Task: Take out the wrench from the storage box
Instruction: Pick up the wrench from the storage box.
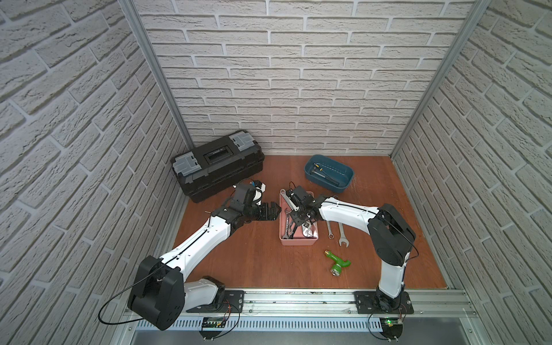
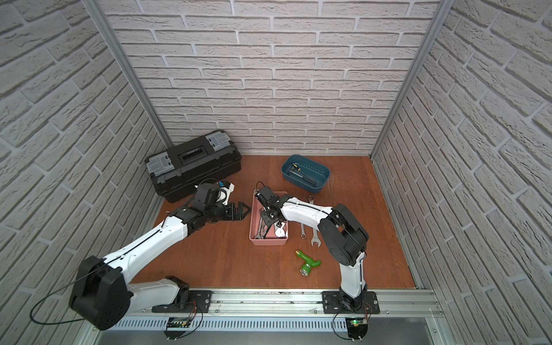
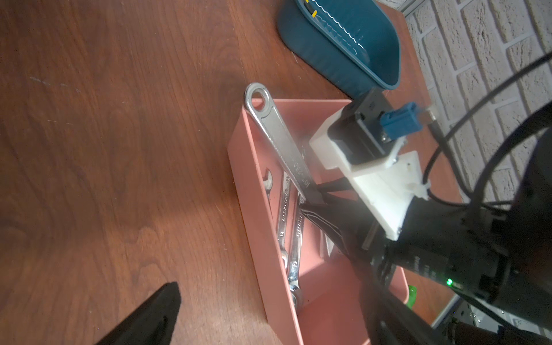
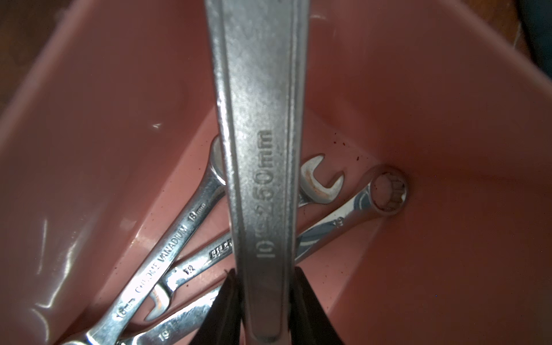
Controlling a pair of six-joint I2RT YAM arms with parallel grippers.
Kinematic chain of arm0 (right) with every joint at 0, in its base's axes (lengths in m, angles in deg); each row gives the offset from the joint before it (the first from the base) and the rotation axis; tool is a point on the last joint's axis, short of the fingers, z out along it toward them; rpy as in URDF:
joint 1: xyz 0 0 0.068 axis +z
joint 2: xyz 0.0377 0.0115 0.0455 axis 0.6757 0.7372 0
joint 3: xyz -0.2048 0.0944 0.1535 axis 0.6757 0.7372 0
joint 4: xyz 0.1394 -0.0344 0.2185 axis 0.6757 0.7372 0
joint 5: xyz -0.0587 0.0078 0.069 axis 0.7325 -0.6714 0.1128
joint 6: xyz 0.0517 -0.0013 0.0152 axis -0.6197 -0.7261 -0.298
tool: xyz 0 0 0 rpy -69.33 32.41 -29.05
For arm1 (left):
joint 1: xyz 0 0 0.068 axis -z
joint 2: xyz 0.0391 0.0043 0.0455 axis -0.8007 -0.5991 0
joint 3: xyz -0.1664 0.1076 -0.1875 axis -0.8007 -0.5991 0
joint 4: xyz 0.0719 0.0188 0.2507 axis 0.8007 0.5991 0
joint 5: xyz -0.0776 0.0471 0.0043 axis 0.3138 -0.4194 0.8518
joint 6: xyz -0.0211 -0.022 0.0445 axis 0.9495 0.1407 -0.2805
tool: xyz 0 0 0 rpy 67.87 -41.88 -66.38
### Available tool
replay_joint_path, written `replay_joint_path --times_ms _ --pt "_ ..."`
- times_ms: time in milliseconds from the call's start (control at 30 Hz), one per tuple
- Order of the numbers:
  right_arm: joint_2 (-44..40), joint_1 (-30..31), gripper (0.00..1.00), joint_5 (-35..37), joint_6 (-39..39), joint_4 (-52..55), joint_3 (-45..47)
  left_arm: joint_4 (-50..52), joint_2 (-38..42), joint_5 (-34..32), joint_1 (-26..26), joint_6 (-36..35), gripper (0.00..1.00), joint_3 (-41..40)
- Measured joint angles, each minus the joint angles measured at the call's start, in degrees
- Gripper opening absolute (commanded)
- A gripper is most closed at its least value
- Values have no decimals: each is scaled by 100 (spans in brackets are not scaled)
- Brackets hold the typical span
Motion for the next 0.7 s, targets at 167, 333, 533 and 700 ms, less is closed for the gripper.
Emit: replay_joint_path --times_ms 167,333,533,700 --pt "0 4 14 20 -98 -9 0 -39 0 0 0 17 98 -22" --pt "-17 4 11 15 -234 -2 0 -94 0 2 0 17 98 -22" --pt "-133 4 10 -26 -446 157 0 -94 -2 4 0 17 98 -22" --pt "-531 4 9 -48 -542 387 -55 -94 -7 17 0 17 98 -22"
